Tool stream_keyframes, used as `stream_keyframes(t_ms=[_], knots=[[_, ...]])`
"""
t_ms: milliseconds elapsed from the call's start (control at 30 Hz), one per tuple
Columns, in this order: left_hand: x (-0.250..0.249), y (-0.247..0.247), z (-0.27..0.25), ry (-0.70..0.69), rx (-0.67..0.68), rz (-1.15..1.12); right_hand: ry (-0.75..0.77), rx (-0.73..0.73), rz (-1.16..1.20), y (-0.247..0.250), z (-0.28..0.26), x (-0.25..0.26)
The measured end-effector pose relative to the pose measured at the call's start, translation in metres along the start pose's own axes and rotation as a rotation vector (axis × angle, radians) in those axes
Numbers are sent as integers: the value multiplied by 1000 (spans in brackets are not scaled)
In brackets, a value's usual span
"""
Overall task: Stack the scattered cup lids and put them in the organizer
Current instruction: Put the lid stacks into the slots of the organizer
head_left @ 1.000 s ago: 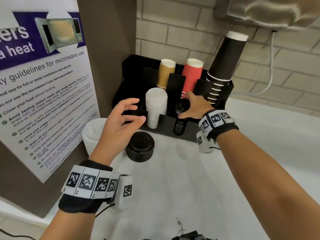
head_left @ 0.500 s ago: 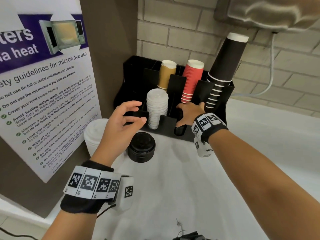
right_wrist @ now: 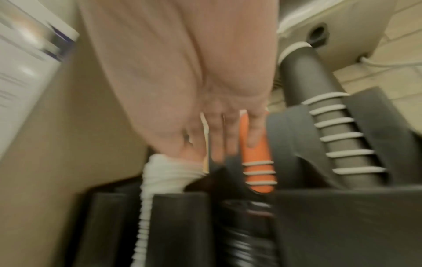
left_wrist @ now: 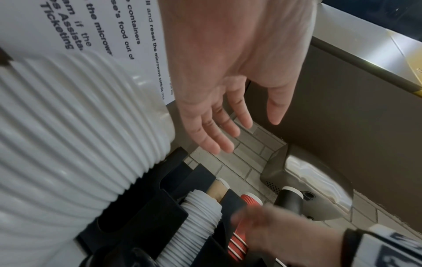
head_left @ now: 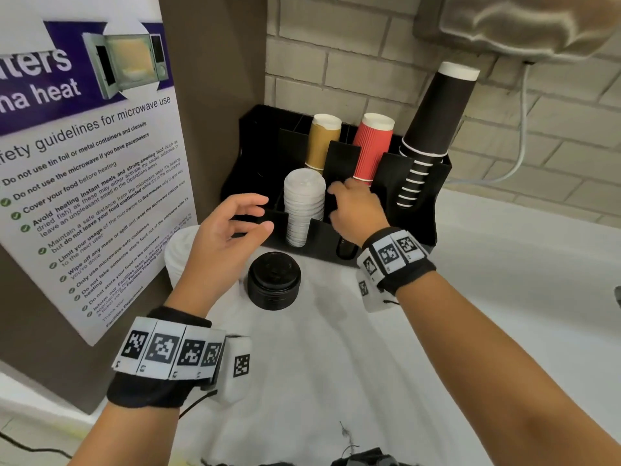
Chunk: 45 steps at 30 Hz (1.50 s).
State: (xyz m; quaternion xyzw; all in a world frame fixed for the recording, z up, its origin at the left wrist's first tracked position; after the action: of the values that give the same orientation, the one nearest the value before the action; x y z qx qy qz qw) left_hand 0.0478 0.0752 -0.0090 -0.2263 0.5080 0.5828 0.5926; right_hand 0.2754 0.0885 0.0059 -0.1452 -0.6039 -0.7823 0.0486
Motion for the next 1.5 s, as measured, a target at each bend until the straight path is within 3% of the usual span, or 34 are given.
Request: stream_keyframes(t_ms=[33, 67, 133, 200, 333, 533, 667, 800, 900, 1233, 1500], knots=[[1, 1, 0, 5, 0, -5, 82, -33, 113, -1, -2, 13], [1, 1, 0, 11, 1, -12, 148, 32, 220, -7, -4, 26], [1, 1, 0, 17, 5, -25, 183, 342, 342, -31, -12, 47], [1, 2, -2, 10, 13, -31, 114, 605, 315, -59, -21, 58], [1, 5, -6, 0, 10, -35, 72, 687, 218, -91, -29, 60], [-1, 10, -8, 14, -15, -46, 77, 601, 324, -88, -27, 56], [-2, 7, -7, 0, -25, -6, 86, 384, 749, -52, -30, 47], [1, -7, -9, 10, 161, 45, 39, 307, 1280, -21, -58, 40], [-4, -23, -12, -9, 289, -34, 40, 295, 1453, -13, -78, 40], [-13, -41, -13, -60, 365, -101, -41, 228, 1554, 1, -100, 18], [-13, -46, -13, -96, 241, -47, 4, 115, 1567, 7, -101, 18]])
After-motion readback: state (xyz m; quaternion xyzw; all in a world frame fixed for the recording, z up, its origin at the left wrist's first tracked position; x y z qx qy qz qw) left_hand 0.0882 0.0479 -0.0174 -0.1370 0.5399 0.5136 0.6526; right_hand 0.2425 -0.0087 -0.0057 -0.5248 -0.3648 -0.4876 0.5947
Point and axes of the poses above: each hand's wrist, its own z-axis towards the middle knuckle, its own y-axis out of the back of the hand, x = y × z, the point moved 3 cm from there along z, towards the middle knuckle, and after that the axes turned 15 degrees about z, right-handed, at the moved point
